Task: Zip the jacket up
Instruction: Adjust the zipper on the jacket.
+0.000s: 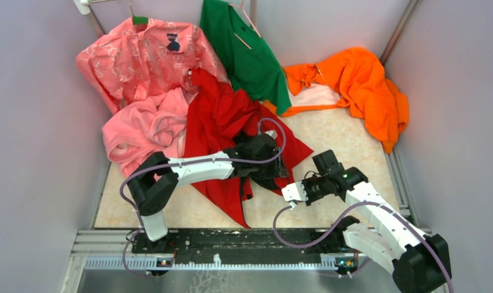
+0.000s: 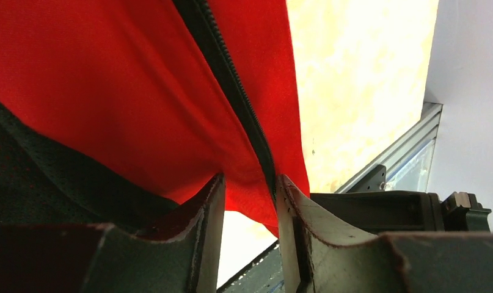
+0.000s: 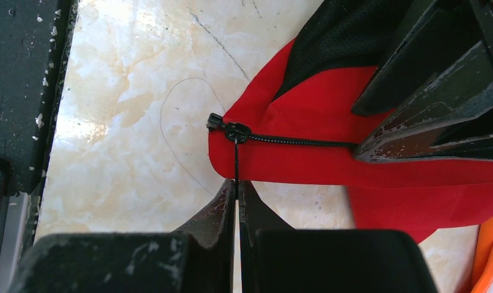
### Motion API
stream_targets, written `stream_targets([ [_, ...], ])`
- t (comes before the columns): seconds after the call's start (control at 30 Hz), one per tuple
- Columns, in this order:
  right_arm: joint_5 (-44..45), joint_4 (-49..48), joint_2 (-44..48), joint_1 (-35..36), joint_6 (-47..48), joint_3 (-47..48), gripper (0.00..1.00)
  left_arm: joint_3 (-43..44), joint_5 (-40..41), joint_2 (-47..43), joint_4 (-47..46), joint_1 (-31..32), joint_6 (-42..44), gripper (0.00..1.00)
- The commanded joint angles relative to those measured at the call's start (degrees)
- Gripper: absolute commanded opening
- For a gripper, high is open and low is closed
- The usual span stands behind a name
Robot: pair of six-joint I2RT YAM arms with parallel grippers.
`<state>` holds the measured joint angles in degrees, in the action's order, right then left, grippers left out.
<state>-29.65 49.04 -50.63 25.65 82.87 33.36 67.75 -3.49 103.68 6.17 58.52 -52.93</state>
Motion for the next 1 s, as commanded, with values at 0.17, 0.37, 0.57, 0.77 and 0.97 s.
stream_targets([
  [0.17, -1.64, -0.78, 0.34, 0.88, 0.54, -0.06, 0.00, 1.76, 0.27, 0.40, 2.31, 0.52, 1.17, 0.31],
  [0.37, -1.77, -0.59, 0.30, 1.73, 1.03, -0.23, 0.00, 0.70, -1.02, 0.27, -0.19, 0.53, 2.17, 0.18],
  [0.57, -2.25, 0.47, 0.19, 3.48, 2.41, -0.45, 0.00, -1.19, -1.32, -0.41, -3.79, 0.41, 3.00, 0.06],
  [0.77, -1.74, 0.70, -0.14, 5.03, 2.65, -0.76, 0.00, -4.90, -0.54, -2.48, -9.56, -0.18, 4.54, 0.00],
  [0.97, -1.40, 1.13, -0.94, 6.28, 2.39, -0.82, 0.00, -10.82, -1.52, -4.09, -20.76, -0.52, 5.46, 0.00],
])
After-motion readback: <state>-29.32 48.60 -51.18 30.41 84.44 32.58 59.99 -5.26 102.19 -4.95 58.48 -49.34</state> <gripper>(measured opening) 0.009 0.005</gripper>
